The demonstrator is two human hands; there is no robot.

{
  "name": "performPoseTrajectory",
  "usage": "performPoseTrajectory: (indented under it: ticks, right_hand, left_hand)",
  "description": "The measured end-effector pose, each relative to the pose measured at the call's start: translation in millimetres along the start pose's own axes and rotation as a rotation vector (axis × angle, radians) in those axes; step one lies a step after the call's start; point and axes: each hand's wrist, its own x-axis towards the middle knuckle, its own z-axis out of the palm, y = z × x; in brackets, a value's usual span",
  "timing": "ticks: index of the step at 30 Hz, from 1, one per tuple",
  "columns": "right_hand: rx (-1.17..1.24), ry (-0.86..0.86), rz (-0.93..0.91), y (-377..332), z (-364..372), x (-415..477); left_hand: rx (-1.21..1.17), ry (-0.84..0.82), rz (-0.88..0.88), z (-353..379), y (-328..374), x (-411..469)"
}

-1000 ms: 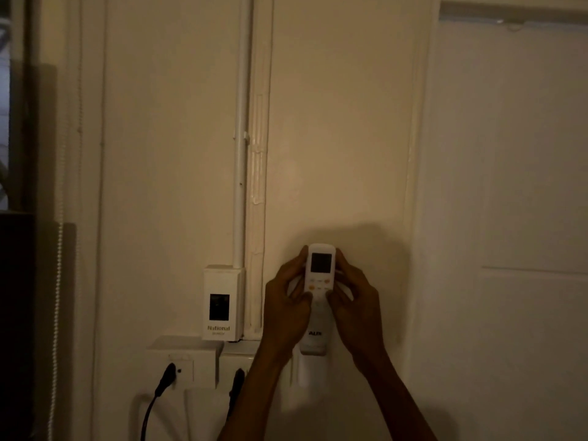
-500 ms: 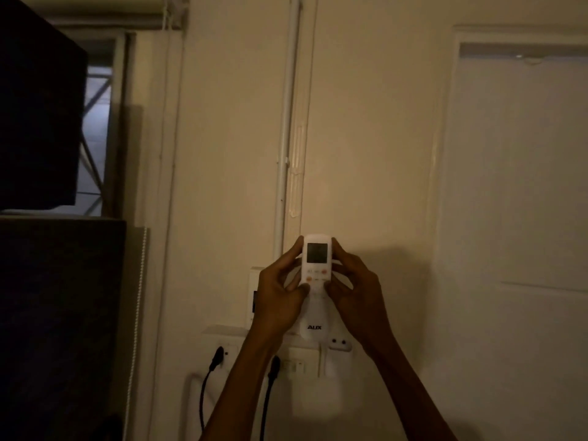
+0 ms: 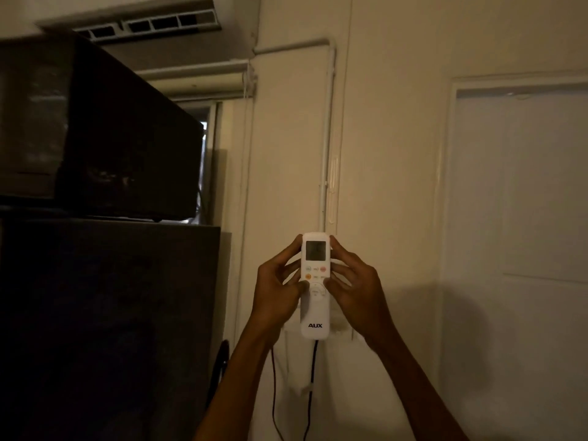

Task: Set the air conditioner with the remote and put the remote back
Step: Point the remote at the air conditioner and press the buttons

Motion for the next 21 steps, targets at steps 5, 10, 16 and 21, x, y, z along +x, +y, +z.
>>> performPoseTrajectory:
  ticks: [5, 10, 16, 21]
  right_hand:
    - [0.099, -0.015, 0.074, -60.2, 19.7, -45.1]
    - [0.150, -0.073, 0.062, -115.6, 45.3, -67.1]
    - [0.184, -0.101, 0.083, -169.3, 78.4, -94.4]
    - [0.148, -0.074, 0.062, -215.8, 111.6, -120.0]
  left_hand:
    - [0.023, -0.032, -0.046, -43.1, 43.6, -48.7]
    - [0.034, -0.004, -0.054, -87.4, 83.1, -79.5]
    - [0.026, -0.030, -0.036, -137.3, 121.9, -113.0]
    - [0.007, -0.060, -0.028, -185.1, 152.6, -144.1]
